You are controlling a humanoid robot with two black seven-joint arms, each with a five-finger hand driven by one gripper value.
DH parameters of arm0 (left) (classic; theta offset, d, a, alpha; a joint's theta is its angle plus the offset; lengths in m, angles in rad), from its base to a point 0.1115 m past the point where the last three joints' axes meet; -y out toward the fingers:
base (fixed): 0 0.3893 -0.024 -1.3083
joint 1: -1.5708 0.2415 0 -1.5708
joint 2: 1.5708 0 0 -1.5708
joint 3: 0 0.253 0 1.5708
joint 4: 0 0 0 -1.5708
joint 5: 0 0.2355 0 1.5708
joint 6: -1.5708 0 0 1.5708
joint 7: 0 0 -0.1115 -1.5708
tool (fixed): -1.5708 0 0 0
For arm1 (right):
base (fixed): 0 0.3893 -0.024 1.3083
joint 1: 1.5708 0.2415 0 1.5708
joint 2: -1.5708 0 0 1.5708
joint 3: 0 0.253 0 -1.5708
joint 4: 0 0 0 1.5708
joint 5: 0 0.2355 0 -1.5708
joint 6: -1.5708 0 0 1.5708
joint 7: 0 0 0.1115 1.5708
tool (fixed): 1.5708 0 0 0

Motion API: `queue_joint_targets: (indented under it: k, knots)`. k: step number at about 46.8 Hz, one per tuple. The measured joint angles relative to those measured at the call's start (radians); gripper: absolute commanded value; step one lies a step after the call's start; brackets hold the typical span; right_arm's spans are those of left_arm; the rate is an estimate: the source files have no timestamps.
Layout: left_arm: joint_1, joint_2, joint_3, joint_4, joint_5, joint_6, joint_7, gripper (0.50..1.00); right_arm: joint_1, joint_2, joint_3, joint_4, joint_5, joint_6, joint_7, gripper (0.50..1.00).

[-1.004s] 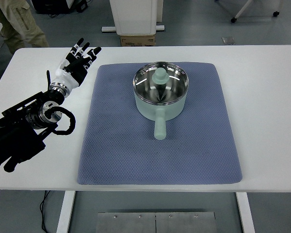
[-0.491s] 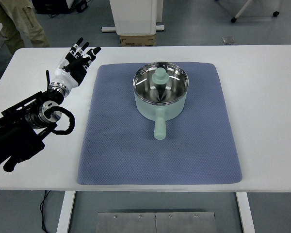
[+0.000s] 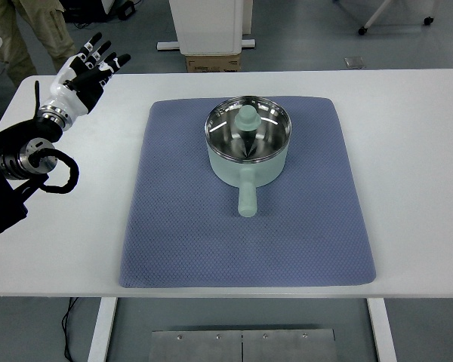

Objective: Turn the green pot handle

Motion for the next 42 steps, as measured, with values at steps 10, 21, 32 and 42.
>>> queue_joint_targets:
  k: [10,21,32,42]
  knots:
    - [-0.045,0.064,0.060,-0.084,0.040,-0.005,-0.008,1.000,0.000,0.000,0.000,0.000,0.000,0.000,0.000,1.000]
    - [-0.123,0.108,0.159,-0.177,0.156,0.004,-0.145,1.000,0.000,0.000,0.000,0.000,0.000,0.000,0.001,1.000]
    - [-0.226,0.159,0.288,-0.286,0.234,-0.005,-0.228,1.000,0.000,0.000,0.000,0.000,0.000,0.000,0.001,1.000]
    - [-0.270,0.164,0.300,-0.323,0.340,0.000,-0.255,1.000,0.000,0.000,0.000,0.000,0.000,0.000,0.001,1.000]
